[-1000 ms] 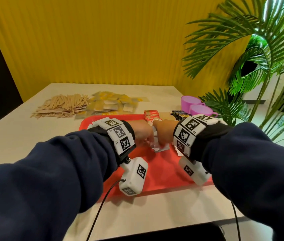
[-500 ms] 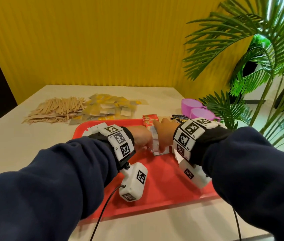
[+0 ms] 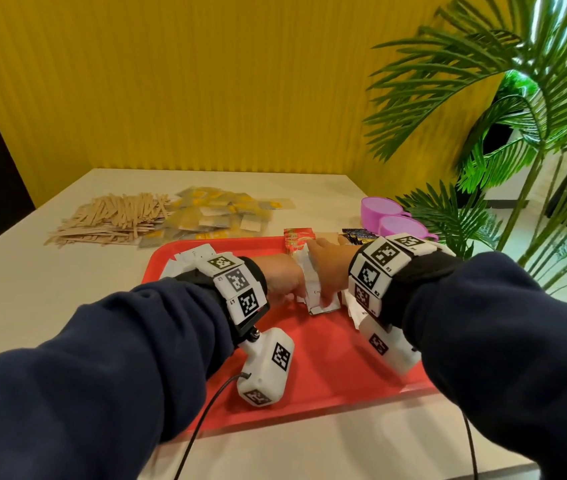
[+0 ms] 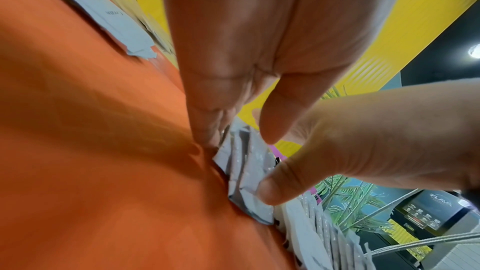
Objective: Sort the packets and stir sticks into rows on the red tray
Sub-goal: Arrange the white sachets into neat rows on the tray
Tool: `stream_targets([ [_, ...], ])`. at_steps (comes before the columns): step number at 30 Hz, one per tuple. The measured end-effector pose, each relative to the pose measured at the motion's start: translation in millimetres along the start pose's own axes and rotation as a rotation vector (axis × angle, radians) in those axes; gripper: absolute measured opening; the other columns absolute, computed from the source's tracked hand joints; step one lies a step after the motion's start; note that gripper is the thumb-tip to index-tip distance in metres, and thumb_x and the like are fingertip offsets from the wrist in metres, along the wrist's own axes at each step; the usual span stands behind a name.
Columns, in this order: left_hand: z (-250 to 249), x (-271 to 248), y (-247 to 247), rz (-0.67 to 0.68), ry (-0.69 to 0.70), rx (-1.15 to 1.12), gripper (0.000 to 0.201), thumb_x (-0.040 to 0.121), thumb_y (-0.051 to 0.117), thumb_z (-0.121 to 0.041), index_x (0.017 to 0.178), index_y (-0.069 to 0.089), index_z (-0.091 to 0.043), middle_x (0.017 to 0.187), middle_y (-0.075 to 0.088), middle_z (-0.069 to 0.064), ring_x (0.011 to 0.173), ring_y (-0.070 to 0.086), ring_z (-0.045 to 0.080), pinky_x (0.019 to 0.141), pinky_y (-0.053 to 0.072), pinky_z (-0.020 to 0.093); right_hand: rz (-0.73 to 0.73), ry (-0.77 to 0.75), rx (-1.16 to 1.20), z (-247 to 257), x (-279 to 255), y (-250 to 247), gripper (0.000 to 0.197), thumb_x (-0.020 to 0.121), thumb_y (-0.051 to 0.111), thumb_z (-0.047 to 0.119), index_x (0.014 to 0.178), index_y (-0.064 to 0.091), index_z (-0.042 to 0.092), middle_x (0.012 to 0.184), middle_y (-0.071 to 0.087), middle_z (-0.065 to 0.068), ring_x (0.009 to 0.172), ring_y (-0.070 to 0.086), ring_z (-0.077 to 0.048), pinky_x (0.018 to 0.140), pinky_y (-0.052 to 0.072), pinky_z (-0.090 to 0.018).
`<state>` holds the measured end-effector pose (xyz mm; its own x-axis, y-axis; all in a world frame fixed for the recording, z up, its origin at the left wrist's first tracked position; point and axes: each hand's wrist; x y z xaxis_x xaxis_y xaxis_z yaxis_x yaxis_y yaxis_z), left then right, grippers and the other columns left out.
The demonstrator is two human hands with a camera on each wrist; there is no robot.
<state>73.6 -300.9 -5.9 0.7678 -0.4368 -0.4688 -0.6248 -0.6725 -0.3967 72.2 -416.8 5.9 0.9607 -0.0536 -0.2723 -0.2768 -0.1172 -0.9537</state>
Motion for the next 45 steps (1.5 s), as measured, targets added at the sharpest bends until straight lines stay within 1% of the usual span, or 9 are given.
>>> stream_targets([
  [3, -0.4, -0.4, 0.7, -0.007, -0.006, 0.018, 0.024, 0.089, 0.043, 0.006, 0.069, 0.044, -0.006, 0.069, 0.045, 0.009, 0.061, 0.045, 0.016, 0.069, 0.044, 0.030, 0.048, 0.014, 0.004, -5.1, -3.7, 0.4, 0.082, 0.058, 0.086, 0.036, 0.126, 0.046, 0.015, 0.122, 0.049, -0.002, 0.124, 0.043, -0.028, 0.097, 0.036, -0.035],
  [10, -1.4, -1.4, -0.8, -0.038, -0.001, -0.007, 0.023, 0.086, 0.047, 0.005, 0.069, 0.046, -0.010, 0.070, 0.047, 0.007, 0.062, 0.045, 0.016, 0.080, 0.040, 0.034, 0.019, 0.019, -0.027, -13.9, -14.0, 0.5, 0.094, 0.063, 0.082, 0.042, 0.137, 0.031, 0.013, 0.137, 0.039, -0.007, 0.129, 0.035, -0.029, 0.101, 0.034, -0.042],
  [19, 0.8, -1.2, 4.2, 0.002, -0.019, -0.161, 0.024, 0.090, 0.041, 0.004, 0.071, 0.045, -0.009, 0.071, 0.046, 0.006, 0.060, 0.044, 0.014, 0.058, 0.038, 0.024, 0.110, -0.007, 0.091, -22.2, -14.5, -3.6, 0.089, 0.067, 0.081, 0.038, 0.137, 0.029, 0.015, 0.135, 0.046, -0.005, 0.120, 0.046, -0.025, 0.097, 0.041, -0.036],
  [23, 1.0, -0.4, 0.2, 0.015, -0.023, -0.346, 0.031, 0.083, 0.044, 0.012, 0.104, 0.055, -0.008, 0.113, 0.059, 0.005, 0.072, 0.051, 0.012, 0.062, 0.042, 0.026, 0.047, 0.047, 0.289, -29.9, -17.4, -20.1, 0.074, 0.087, 0.062, 0.029, 0.146, 0.021, 0.010, 0.149, 0.032, -0.008, 0.135, 0.033, -0.025, 0.108, 0.029, -0.034],
  [26, 2.3, 3.5, -3.4, -0.013, -0.038, -0.439, 0.030, 0.082, 0.042, 0.013, 0.084, 0.051, -0.016, 0.092, 0.052, 0.002, 0.068, 0.045, 0.012, 0.060, 0.037, 0.028, -0.043, 0.143, 0.603, -45.3, -7.3, -23.4, 0.005, 0.091, 0.054, 0.016, 0.093, 0.056, 0.012, 0.098, 0.054, -0.004, 0.087, 0.053, -0.017, 0.075, 0.043, -0.026],
  [28, -0.2, 3.3, -5.6, -0.055, -0.037, -0.482, 0.027, 0.084, 0.043, 0.010, 0.078, 0.051, -0.015, 0.085, 0.049, 0.003, 0.066, 0.046, 0.013, 0.063, 0.039, 0.030, -0.062, 0.218, 0.932, -48.0, -3.4, -22.5, 0.020, 0.092, 0.052, 0.008, 0.074, 0.047, 0.015, 0.079, 0.047, -0.001, 0.069, 0.046, -0.010, 0.061, 0.041, -0.020],
  [33, -10.9, -3.2, -3.5, -0.032, 0.036, -0.603, 0.049, 0.098, 0.039, -0.026, 0.144, 0.029, -0.016, 0.152, 0.028, 0.000, 0.141, 0.023, 0.019, 0.114, 0.015, 0.040, -0.024, 0.344, 1.266, -43.6, 2.6, -17.8, 0.019, 0.094, 0.052, 0.017, 0.079, 0.049, 0.007, 0.083, 0.047, -0.008, 0.071, 0.048, -0.016, 0.065, 0.047, -0.025],
  [42, -16.2, -2.5, 1.8, 0.094, 0.004, -0.649, 0.059, 0.097, 0.020, -0.053, 0.140, 0.032, -0.014, 0.152, 0.028, 0.003, 0.139, 0.026, 0.021, 0.113, 0.014, 0.035, 0.119, 0.332, 1.280, -33.9, 5.5, -21.3, 0.031, 0.096, 0.047, 0.036, 0.086, 0.049, 0.007, 0.081, 0.043, -0.005, 0.072, 0.045, -0.016, 0.065, 0.040, -0.026],
  [45, -16.6, 2.0, 1.4, 0.027, 0.002, -0.658, 0.063, 0.096, 0.025, -0.053, 0.147, 0.022, -0.015, 0.152, 0.030, 0.001, 0.138, 0.027, 0.021, 0.111, 0.016, 0.036, 0.091, 0.327, 1.310, -35.8, 8.7, -21.7, 0.042, 0.096, 0.046, 0.037, 0.119, 0.049, 0.002, 0.088, 0.041, -0.008, 0.089, 0.044, -0.023, 0.081, 0.039, -0.030],
])
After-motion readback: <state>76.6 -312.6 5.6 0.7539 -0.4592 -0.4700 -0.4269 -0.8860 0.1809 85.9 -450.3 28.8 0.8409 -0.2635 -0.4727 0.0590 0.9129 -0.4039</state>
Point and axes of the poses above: each hand's wrist, its own x-axis towards the middle knuckle, its own y-axis out of the palm, z = x × y
